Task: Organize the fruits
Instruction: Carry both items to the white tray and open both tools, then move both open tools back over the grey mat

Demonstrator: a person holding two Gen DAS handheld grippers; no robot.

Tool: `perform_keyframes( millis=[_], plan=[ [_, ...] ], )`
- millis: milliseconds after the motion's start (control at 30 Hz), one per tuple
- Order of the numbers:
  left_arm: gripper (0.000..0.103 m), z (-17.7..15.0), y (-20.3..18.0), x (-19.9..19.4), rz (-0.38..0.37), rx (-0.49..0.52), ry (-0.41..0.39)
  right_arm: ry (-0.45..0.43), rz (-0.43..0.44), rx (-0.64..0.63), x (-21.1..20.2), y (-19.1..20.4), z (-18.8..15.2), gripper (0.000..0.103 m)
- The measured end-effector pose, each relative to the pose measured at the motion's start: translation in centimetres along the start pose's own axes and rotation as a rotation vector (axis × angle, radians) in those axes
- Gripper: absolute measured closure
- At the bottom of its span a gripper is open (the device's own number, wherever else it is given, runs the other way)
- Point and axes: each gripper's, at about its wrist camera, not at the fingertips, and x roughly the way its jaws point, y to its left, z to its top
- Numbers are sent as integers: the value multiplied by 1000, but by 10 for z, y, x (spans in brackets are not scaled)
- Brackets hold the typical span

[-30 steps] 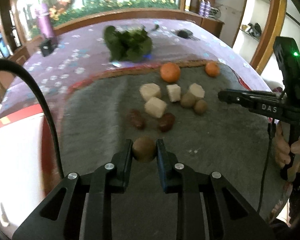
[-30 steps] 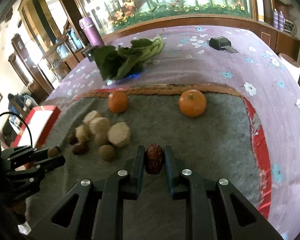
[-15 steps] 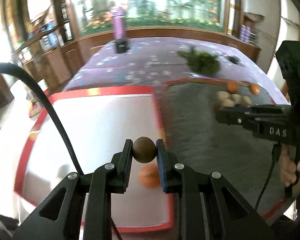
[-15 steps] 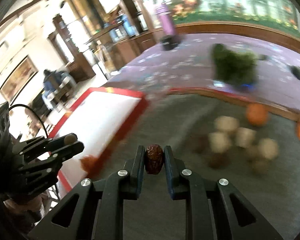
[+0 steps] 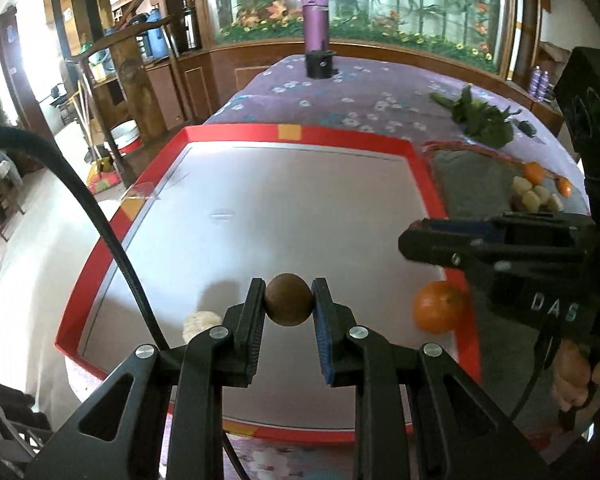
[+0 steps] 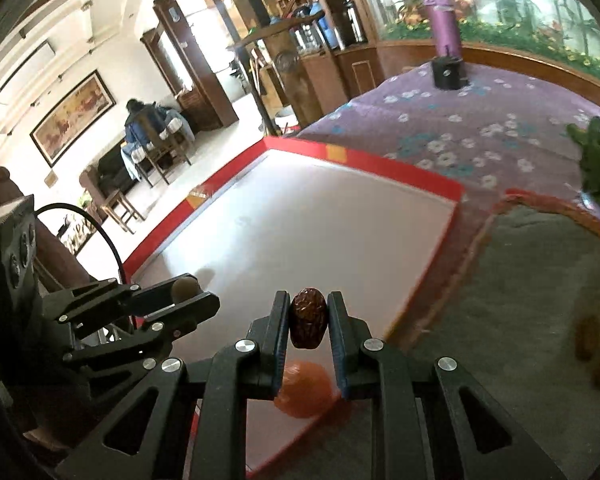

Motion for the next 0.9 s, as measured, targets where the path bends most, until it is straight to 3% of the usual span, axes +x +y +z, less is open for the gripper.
perform_keyframes(
  millis=[200,367,433,500,567,900],
  plan=[
    [82,-2,2,1,91,8,-4,40,3,-13,18,8,-2,80],
    [81,-3,7,0,147,9,-11,15,15,-21,5,9,-2,80],
    [77,-1,6,-3,170,14,-22,1,14,-20,-2,8,-2,79],
    [63,1,4,-7,197,20,-35,-12,17,-11,-9,6,-2,79],
    [58,2,0,-13,221,32,-59,-27,11,-3,-16,2,-2,78],
    [50,18,-26,-39,247,89,-129,-113,7,61,-60,-26,3,77]
  ],
)
